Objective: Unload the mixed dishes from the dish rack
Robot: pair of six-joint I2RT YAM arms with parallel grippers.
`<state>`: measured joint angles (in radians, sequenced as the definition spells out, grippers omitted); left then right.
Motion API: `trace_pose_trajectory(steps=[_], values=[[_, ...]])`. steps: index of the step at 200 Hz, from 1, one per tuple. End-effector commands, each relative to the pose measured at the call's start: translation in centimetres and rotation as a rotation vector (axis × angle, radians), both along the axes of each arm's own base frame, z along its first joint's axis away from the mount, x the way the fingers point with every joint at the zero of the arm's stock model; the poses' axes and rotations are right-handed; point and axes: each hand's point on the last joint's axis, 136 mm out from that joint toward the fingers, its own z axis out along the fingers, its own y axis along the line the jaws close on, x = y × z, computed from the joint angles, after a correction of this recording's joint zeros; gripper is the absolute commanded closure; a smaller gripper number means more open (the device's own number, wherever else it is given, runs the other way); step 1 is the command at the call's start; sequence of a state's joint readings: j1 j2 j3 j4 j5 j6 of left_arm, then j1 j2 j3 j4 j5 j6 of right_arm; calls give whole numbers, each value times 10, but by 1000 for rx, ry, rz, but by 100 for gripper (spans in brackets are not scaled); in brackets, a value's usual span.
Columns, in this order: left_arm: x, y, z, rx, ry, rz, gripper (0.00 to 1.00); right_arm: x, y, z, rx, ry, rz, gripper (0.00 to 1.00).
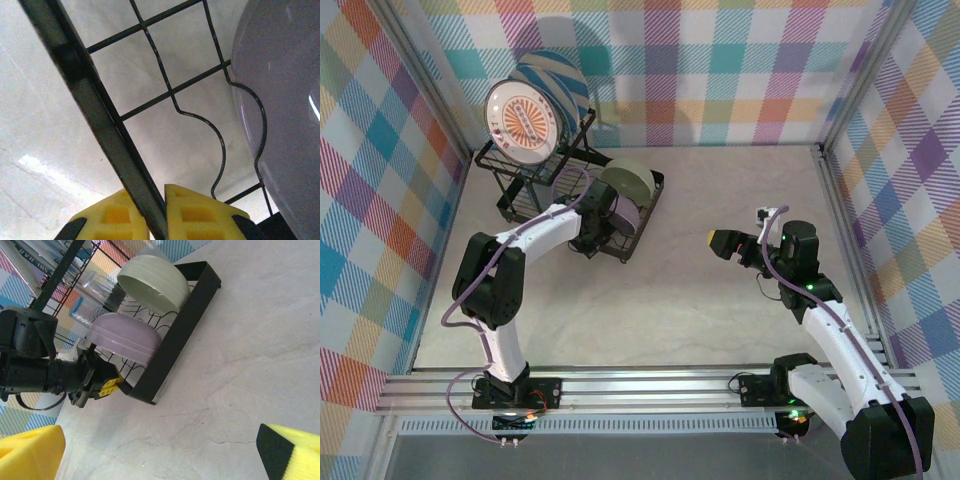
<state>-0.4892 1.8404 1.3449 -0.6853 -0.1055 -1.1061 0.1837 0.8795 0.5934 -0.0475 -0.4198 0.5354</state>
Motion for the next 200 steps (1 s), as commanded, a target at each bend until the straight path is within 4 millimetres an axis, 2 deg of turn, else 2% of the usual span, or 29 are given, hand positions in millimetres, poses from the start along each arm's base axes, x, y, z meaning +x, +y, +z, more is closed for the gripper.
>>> trace_pose_trajectory(steps=[1,51,127,164,200], values=[[-53,-38,1,-26,117,-365,100,3,-3,0,-16,3,-24,1],[-78,-45,-7,18,175,-559,100,11,-7,4,-24,-3,-61,1],[-113,-67,-23,79,231,-872,100,18,-15,6,-59,-16,-109,1],[-124,-66,-28,110,246,-947,100,20,-19,10,-74,-23,-128,1],[-130,-54,-33,143,256,-958,100,22,-21,12,-87,-30,-140,1]])
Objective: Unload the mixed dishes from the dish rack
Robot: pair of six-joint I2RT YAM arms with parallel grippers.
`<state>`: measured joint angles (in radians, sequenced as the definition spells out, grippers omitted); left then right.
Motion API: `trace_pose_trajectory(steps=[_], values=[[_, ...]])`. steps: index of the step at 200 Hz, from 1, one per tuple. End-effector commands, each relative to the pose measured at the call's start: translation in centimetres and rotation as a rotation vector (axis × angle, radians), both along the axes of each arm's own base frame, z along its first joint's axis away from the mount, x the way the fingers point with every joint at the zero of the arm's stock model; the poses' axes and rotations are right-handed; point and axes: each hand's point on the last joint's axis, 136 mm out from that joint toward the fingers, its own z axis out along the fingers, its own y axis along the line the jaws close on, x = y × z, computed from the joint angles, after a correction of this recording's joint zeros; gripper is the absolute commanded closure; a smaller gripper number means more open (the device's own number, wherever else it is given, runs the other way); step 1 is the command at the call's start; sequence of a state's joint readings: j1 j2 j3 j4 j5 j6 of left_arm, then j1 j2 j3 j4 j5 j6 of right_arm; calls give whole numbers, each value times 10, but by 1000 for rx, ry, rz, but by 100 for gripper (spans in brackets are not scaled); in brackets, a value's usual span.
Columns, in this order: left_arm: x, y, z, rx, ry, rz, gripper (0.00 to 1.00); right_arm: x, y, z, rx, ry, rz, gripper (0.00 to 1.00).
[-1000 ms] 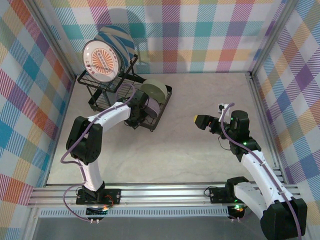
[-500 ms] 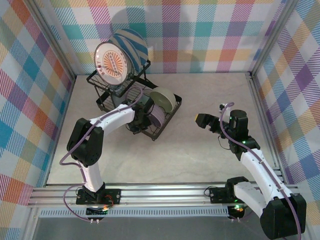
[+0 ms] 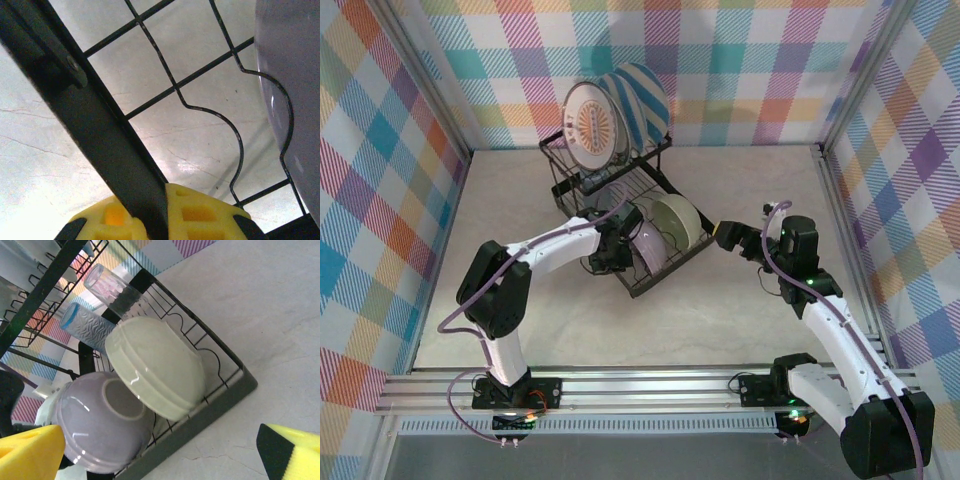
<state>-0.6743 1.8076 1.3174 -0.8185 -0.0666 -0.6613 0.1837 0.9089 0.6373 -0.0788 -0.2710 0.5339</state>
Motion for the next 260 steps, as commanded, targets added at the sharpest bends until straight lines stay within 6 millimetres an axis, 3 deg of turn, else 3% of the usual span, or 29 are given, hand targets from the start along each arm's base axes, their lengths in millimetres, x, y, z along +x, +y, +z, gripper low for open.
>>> trace_pose_trajectory(steps=[1,126,197,260], values=[[-58,-8,-29,33,173,-323,100,4,-1,12,-26,-33,-4,1],[-91,22,-31,101,216,-510,100,14,-4,34,-60,-78,-20,1],[-95,-12,-33,195,157,-686,100,36,-6,92,-89,-173,-43,1],[-90,-33,-34,168,130,-707,100,64,-4,134,-122,-202,-50,1]])
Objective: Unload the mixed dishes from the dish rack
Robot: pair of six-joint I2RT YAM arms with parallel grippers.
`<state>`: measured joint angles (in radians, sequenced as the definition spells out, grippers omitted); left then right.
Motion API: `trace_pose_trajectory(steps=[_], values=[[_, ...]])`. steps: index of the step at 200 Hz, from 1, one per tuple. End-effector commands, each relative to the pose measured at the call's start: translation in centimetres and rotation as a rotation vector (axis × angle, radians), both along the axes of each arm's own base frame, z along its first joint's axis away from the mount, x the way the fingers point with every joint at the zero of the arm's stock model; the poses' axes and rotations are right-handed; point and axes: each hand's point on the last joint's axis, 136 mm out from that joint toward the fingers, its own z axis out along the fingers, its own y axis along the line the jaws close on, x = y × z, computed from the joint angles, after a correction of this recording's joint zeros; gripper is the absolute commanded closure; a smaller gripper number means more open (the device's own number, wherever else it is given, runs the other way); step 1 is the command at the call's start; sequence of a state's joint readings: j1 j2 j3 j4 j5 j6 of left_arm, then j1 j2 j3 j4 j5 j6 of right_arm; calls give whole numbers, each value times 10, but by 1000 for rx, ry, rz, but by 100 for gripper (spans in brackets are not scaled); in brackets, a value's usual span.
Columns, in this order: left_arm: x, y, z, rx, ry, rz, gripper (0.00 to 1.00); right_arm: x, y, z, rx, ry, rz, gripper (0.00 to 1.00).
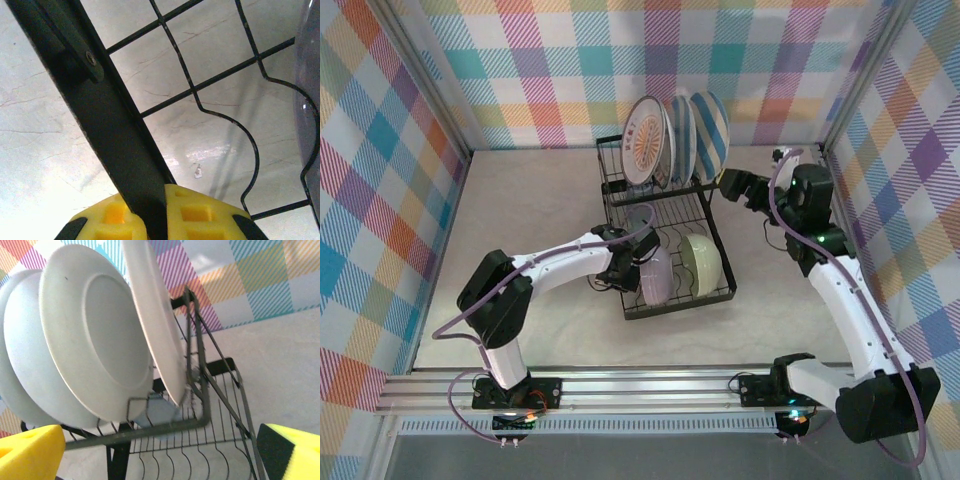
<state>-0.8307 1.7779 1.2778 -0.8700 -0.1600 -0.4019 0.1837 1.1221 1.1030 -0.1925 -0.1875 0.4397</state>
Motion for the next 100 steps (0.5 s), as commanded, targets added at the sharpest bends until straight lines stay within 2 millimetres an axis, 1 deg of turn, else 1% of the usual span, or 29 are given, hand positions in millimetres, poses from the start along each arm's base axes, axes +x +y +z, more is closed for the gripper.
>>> trace_pose_trajectory(steps=[1,9,12,35,56,75,85,100], values=[[-48,-18,-32,47,166,-296,100,6,-1,13,-43,-16,-8,1],[-45,-19,-30,43,156,-292,100,9,-3,17,-54,-17,-20,0],[-45,-20,-30,41,153,-290,99,10,-4,17,-59,-16,-24,0],[-40,-21,-21,32,116,-273,78,18,-10,24,-95,-12,-61,2],[-36,-16,-12,33,84,-251,59,24,-13,30,-106,-23,-79,6],[-33,-9,-5,45,60,-227,43,31,-15,34,-126,-21,-99,10],[-32,-3,-1,53,46,-213,32,35,-17,35,-137,-18,-108,12],[-30,5,7,46,27,-186,22,40,-16,37,-144,-18,-107,16]])
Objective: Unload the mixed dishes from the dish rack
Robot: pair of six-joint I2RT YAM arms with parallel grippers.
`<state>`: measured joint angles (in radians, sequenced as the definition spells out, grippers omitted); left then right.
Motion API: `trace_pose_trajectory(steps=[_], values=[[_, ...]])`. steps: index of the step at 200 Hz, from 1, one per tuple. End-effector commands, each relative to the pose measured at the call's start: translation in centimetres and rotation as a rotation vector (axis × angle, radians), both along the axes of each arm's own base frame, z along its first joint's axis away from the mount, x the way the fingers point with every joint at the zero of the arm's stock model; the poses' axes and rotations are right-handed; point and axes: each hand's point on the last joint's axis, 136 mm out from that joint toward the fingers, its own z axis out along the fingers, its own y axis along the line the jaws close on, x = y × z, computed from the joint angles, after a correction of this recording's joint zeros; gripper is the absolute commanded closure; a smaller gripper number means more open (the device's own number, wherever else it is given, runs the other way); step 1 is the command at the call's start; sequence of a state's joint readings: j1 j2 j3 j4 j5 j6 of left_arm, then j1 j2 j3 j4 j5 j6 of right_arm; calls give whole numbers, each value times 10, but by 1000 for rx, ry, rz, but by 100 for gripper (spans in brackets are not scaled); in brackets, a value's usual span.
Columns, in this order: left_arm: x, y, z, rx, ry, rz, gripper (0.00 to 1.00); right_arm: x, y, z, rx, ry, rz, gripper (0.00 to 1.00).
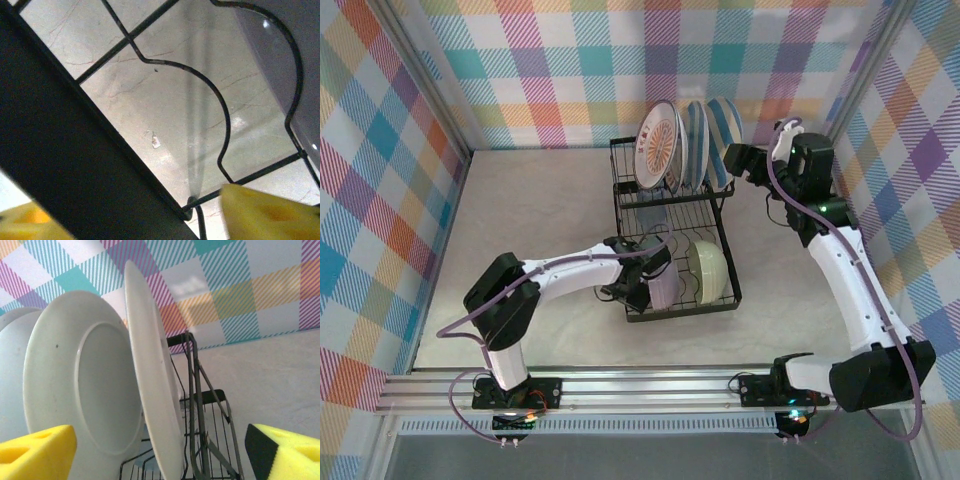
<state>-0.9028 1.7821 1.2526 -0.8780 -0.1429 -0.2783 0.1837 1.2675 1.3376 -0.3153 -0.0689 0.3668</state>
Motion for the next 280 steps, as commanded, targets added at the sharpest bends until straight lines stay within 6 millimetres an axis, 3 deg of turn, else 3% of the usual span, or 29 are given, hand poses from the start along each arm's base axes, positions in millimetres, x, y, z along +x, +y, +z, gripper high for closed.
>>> trace_pose_trajectory(steps=[1,64,106,132,156,188,211,248,280], values=[[-4,17,16,5,-14,10,21,6,-2,10,-39,-16,-14,17],[-1,49,49,-57,-61,95,0,21,5,13,-64,-13,11,28],[4,75,76,-89,-107,150,0,28,9,12,-92,-11,23,35],[5,86,103,-152,-159,182,0,28,16,13,-109,-19,43,41],[1,72,142,-383,-220,159,0,29,20,11,-131,-22,49,46],[-19,28,213,-846,-341,-3,0,31,22,9,-148,-25,48,51],[-27,18,256,-1029,-440,-75,0,34,25,7,-151,-18,54,56],[-30,13,297,-1199,-590,-153,0,35,30,5,-160,-16,60,66],[-28,30,312,-1253,-802,-152,0,32,29,4,-172,-25,51,73]])
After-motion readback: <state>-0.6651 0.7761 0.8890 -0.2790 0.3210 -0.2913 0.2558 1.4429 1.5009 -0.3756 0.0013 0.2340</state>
